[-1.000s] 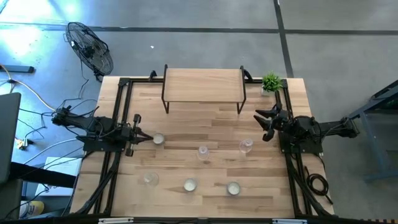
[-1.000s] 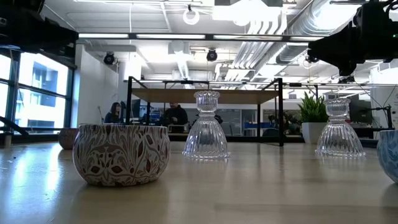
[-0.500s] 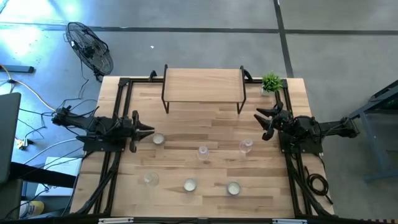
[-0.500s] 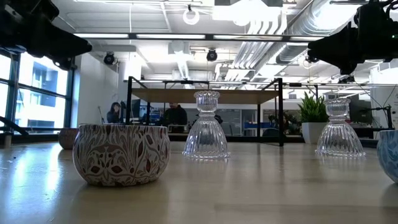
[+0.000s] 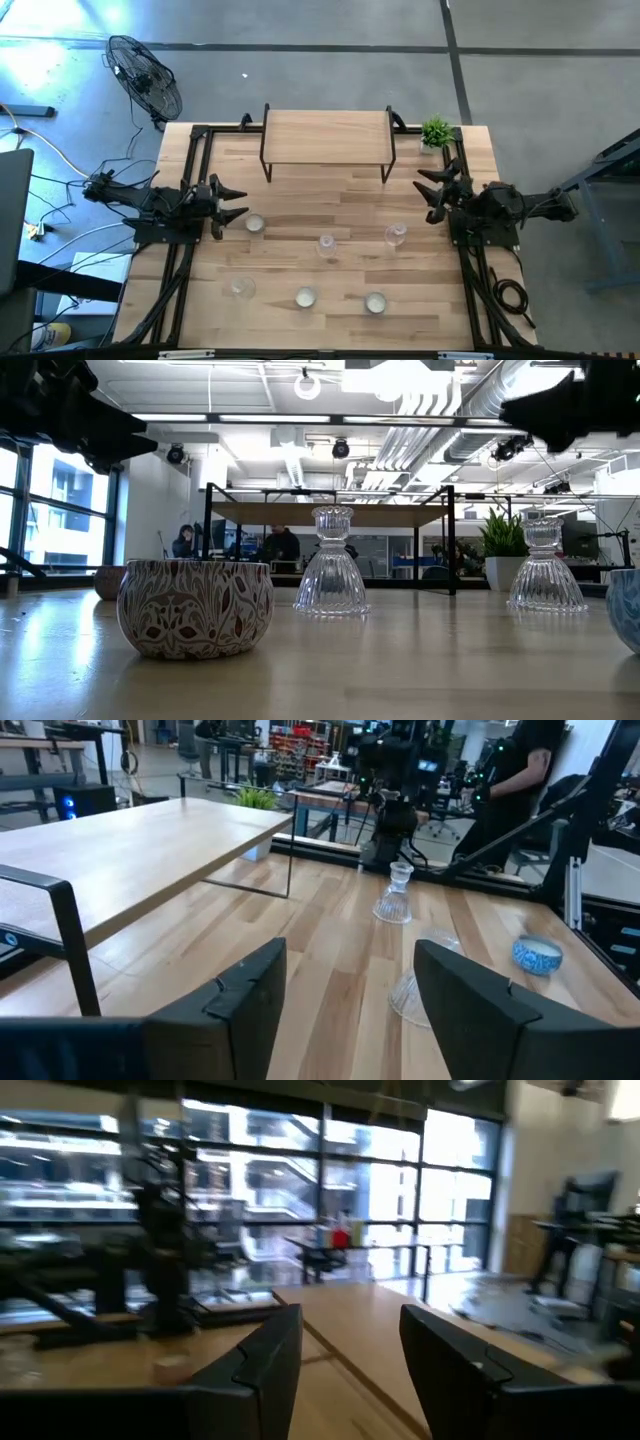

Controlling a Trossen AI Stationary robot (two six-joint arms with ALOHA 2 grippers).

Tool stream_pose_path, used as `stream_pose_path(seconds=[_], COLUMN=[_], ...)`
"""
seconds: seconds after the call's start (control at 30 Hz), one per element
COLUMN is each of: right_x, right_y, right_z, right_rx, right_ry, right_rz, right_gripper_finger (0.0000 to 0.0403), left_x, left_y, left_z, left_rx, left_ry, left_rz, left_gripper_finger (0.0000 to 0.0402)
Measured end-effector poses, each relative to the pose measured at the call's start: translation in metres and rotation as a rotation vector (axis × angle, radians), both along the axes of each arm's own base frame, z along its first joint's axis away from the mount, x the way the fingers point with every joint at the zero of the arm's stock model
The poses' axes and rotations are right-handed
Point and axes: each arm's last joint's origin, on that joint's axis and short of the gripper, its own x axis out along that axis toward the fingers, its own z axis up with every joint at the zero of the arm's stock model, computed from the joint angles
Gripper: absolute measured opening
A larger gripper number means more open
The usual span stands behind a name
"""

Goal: Pick & Place candle stick holders
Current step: Put the top right transparent candle holder on the shelf

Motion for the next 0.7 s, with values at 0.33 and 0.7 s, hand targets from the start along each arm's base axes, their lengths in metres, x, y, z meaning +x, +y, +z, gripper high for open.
stream_pose_path(seconds=[0.33,0.7], right_x=[-0.017,0.019], right_y=[0.0,0.007], right_z=[0.066,0.096], right_rx=[-0.038,0.277], right_ry=[0.218,0.68], right_rz=[0.067,0.103], right_gripper_finger=[0.0166,0.0166], left_x=[0.0,0.0], left_y=[-0.001,-0.001], left_z=[0.0,0.0], left_rx=[-0.027,-0.026], left_ry=[-0.004,-0.003], left_rz=[-0.046,-0.05], left_gripper_finger=[0.0218,0.0218])
